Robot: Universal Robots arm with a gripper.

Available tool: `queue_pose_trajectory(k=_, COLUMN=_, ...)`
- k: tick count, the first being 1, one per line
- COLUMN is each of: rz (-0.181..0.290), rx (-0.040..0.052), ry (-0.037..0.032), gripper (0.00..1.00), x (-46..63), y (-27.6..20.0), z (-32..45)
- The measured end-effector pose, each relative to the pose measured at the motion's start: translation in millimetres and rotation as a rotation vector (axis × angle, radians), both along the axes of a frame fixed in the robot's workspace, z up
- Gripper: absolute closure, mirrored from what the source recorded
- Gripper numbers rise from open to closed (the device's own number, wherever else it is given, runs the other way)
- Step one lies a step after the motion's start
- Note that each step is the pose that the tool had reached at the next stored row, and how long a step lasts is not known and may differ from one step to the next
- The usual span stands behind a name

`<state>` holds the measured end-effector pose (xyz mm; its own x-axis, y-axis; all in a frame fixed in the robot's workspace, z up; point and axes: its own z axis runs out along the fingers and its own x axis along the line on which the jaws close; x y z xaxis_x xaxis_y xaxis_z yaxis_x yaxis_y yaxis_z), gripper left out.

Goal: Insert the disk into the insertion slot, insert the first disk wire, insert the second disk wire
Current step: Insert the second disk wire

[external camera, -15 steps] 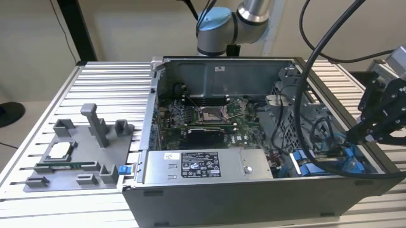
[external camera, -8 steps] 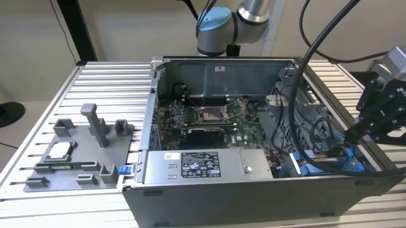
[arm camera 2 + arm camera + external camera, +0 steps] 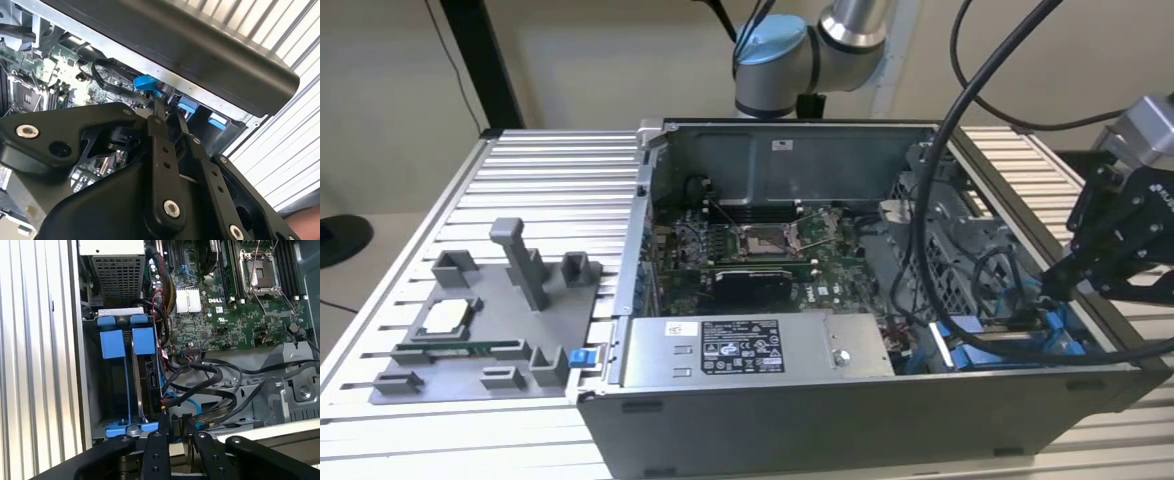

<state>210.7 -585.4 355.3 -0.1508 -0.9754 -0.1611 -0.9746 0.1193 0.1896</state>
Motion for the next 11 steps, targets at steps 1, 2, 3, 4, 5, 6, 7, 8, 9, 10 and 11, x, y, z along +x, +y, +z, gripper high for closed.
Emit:
queue_pose_trajectory(k=1, rz=-0.003, rx=0.0010, ry=-0.0002, gripper=1.00, x=-0.2, y=0.1, z=0.0)
queue_pose_trajectory(k=2, rz=-0.006, rx=0.0020, ry=-0.0006, gripper=1.00, x=-0.4, y=0.3, z=0.0)
queue_pose_trajectory(k=3, rz=-0.009, rx=0.0027, ry=-0.0010, gripper=1.00, x=-0.5, y=0.4, z=0.1)
queue_pose_trajectory(k=4, rz=-0.012, rx=0.0037, ry=-0.0013, gripper=1.00, x=-0.7, y=0.6, z=0.0)
queue_pose_trajectory(k=5, rz=-0.016, rx=0.0048, ry=-0.0016, gripper=1.00, x=-0.8, y=0.7, z=0.0)
queue_pose_trajectory(k=6, rz=-0.018, rx=0.0058, ry=-0.0018, gripper=1.00, x=-1.0, y=0.7, z=0.2)
queue_pose_trajectory(k=7, rz=-0.020, rx=0.0074, ry=-0.0017, gripper=1.00, x=-1.4, y=0.6, z=0.7)
queue_pose_trajectory(k=8, rz=-0.022, rx=0.0087, ry=-0.0017, gripper=1.00, x=-1.9, y=0.7, z=2.0)
queue_pose_trajectory(k=9, rz=-0.024, rx=0.0100, ry=-0.0017, gripper=1.00, x=-2.6, y=0.7, z=4.1)
queue_pose_trajectory(k=10, rz=-0.026, rx=0.0118, ry=-0.0017, gripper=1.00, x=-3.3, y=0.7, z=6.2)
queue_pose_trajectory(k=11, rz=-0.028, rx=0.0137, ry=-0.0016, gripper=1.00, x=-4.1, y=0.7, z=8.6)
